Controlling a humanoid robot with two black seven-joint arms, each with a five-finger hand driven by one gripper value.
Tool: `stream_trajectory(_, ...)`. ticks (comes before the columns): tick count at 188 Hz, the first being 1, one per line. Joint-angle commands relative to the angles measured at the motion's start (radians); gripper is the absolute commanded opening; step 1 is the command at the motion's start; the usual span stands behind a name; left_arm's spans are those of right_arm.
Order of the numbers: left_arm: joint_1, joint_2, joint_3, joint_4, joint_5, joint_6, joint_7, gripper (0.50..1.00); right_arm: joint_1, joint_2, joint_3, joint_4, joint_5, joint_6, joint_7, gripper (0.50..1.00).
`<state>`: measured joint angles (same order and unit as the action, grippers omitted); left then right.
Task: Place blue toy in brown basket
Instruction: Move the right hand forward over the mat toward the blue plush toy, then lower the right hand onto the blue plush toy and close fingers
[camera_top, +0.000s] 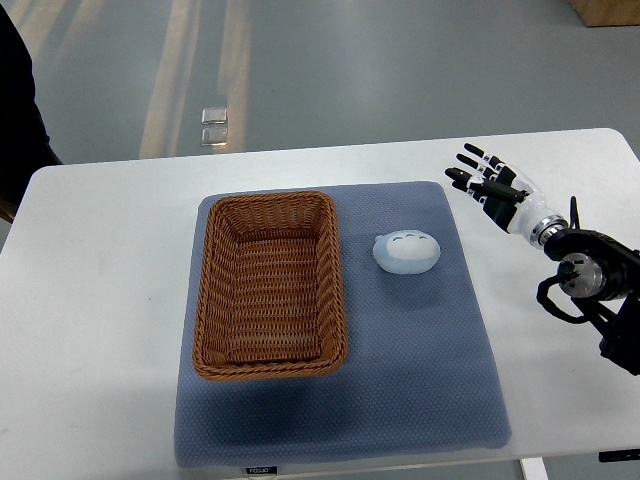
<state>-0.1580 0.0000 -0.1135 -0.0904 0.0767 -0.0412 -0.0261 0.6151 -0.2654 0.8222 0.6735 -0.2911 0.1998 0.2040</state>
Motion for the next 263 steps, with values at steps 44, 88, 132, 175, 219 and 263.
stream_trajectory(44,0.0,0.0,-0.002,0.0,0.0,0.0,0.0,1.0,0.002,0.0,-0.002,0.003,0.0,0.003,0.0,0.907)
stream_trajectory(88,0.002,0.0,-0.002,0.0,0.0,0.0,0.0,1.0,0.003,-0.002,-0.006,0.006,-0.016,0.007,-0.002,0.907)
stream_trajectory(132,0.003,0.0,-0.002,0.0,0.002,0.0,0.0,1.0,0.026,-0.032,-0.025,0.012,-0.086,0.05,-0.002,0.907)
stream_trajectory(175,0.005,0.0,-0.002,0.001,0.0,0.0,0.0,1.0,0.081,-0.068,-0.026,0.014,-0.299,0.142,-0.002,0.907)
stream_trajectory(219,0.006,0.0,-0.002,0.001,0.0,0.0,0.0,1.0,0.202,-0.098,-0.113,0.015,-0.543,0.194,0.018,0.907)
stream_trajectory(263,0.009,0.0,0.0,0.001,0.0,0.0,0.0,1.0,0.368,-0.146,-0.383,0.07,-0.637,0.188,0.074,0.905)
